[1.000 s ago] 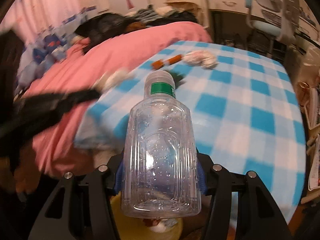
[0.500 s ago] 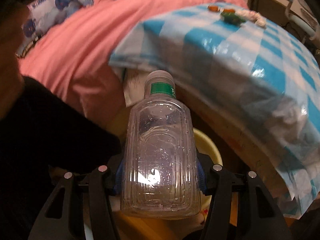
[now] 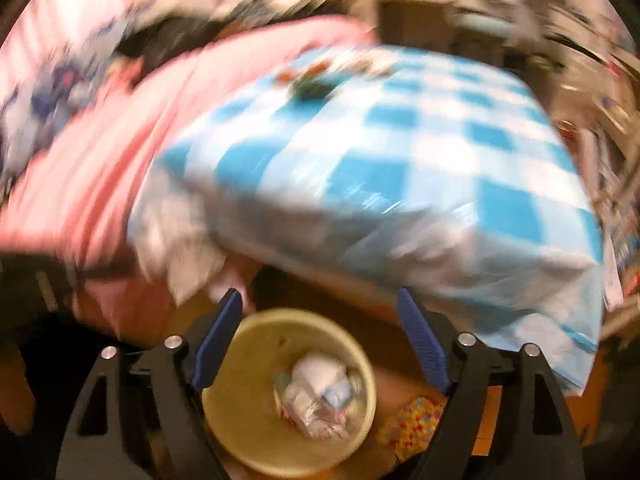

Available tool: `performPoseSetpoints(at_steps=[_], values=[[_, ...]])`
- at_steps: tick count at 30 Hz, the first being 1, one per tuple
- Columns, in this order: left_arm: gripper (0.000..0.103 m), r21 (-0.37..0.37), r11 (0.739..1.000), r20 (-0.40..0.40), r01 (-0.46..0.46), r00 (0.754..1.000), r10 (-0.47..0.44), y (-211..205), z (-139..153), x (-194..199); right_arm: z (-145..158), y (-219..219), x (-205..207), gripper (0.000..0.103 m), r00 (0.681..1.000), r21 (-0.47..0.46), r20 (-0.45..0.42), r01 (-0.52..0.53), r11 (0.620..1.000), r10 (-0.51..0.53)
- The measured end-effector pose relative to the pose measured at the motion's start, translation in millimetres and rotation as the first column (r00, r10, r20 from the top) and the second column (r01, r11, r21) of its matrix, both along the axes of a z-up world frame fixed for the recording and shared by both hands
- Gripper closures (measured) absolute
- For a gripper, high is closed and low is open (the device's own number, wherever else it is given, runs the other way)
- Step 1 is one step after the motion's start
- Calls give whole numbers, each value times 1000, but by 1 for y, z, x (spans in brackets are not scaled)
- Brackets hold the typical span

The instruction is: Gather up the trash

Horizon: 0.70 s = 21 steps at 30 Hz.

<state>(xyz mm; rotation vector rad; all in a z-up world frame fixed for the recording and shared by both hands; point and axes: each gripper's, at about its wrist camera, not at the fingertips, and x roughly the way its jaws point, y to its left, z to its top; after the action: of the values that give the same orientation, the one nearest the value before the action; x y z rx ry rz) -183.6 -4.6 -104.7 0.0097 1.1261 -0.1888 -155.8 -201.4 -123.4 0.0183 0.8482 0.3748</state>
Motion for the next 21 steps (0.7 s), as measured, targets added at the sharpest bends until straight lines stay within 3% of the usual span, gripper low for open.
performPoseSetpoints(at_steps=[2,4,6,10,13,21], values=[[94,21,999,-44,42,998,-41,-9,-9,-2,9,-10,-1,21,997,51,53,58,997,-61],[72,47,998,-34,46,998,-44,-12,-11,-5,15,-14,-3,19,992,69,90,81,994,-87],[43,86,996,27,11,1000,-13,-11,-3,-6,19,-14,-6,18,989,78,117,84,993,-92],[29,98,991,154,-86,986,70,2,16,-7,16,-7,-5,16,987,69,133,78,995,-86],[21,96,982,242,-165,960,138,13,31,-7,18,-9,-2,15,988,64,130,77,995,-85],[16,35,959,320,-283,912,257,36,51,-7,21,-13,-8,15,985,47,152,72,996,-78]])
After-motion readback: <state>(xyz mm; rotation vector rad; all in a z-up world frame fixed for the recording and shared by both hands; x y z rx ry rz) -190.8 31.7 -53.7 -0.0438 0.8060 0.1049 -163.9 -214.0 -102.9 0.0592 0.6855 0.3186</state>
